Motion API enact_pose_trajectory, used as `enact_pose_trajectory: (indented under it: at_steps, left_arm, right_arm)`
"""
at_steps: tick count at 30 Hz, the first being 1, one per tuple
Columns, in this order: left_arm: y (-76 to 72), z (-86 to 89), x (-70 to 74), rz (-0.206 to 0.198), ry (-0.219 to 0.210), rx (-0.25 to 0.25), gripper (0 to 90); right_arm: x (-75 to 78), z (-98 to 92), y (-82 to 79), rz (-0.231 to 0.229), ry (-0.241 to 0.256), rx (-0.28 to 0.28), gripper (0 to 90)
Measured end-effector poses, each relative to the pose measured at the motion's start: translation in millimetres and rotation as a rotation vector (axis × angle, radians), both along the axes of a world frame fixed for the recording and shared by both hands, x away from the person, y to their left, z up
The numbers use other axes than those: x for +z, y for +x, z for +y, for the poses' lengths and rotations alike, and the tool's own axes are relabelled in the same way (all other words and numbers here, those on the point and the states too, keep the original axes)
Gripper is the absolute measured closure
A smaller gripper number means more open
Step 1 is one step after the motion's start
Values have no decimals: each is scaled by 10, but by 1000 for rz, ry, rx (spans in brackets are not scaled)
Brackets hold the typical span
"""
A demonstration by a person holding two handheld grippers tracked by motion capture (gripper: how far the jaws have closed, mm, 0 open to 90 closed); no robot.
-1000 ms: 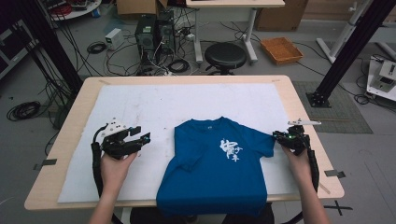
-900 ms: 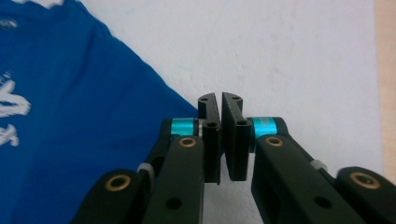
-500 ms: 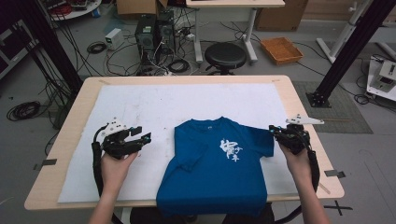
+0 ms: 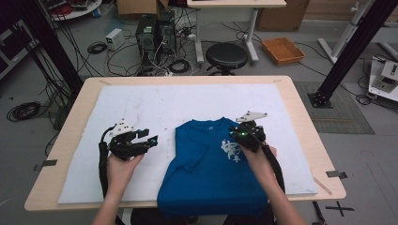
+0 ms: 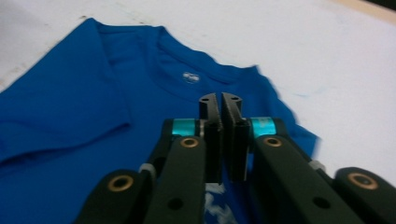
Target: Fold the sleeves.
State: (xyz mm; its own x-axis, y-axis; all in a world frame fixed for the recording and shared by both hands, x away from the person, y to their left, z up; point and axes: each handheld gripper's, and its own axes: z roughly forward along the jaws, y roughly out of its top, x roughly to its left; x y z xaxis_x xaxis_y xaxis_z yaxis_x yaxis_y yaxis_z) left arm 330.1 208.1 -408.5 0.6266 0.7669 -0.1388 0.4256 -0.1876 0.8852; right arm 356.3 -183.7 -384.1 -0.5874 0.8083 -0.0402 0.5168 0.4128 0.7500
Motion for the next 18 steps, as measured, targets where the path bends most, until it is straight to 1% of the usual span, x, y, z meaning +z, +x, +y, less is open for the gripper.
enact_pose_trajectory:
  at_steps: [1, 2, 3, 4, 6, 8, 10, 12, 13, 14, 17, 18]
  left_arm:
    - [8, -9, -11, 2, 4, -6, 485]
    - [8, -9, -11, 2, 4, -6, 485]
    - [11, -15, -16, 6, 4, -7, 485]
    - [14, -19, -20, 8, 3, -5, 485]
    - [21, -21, -27, 11, 6, -9, 485]
    - [21, -28, -31, 16, 4, -8, 485]
    - [21, -30, -31, 14, 11, -12, 485]
    - [20, -50, -32, 14, 13, -15, 485]
    - [20, -50, -32, 14, 13, -15, 484]
    - [16, -66, -31, 17, 14, -19, 485]
    - [17, -92, -32, 18, 13, -22, 484]
    - [17, -92, -32, 18, 13, -22, 485]
  right_arm:
    - [-8, 25, 5, 2, 16, 10, 798]
    - [-3, 28, 0, 6, 37, 27, 798]
    - [-3, 28, 0, 6, 37, 27, 798]
    - [29, -24, -29, -15, 67, 38, 747]
    - [74, -147, -72, -34, 97, 39, 732]
    - [95, -314, -131, -35, 126, 32, 706]
    - [72, -486, -205, -36, 143, 23, 683]
    - [6, -639, -280, -31, 137, 12, 669]
    - [-42, -702, -314, -20, 137, 4, 645]
    - [-91, -757, -343, -8, 138, 5, 640]
    - [-215, -833, -401, 29, 120, 7, 635]
    - [-257, -839, -425, 44, 99, 5, 666]
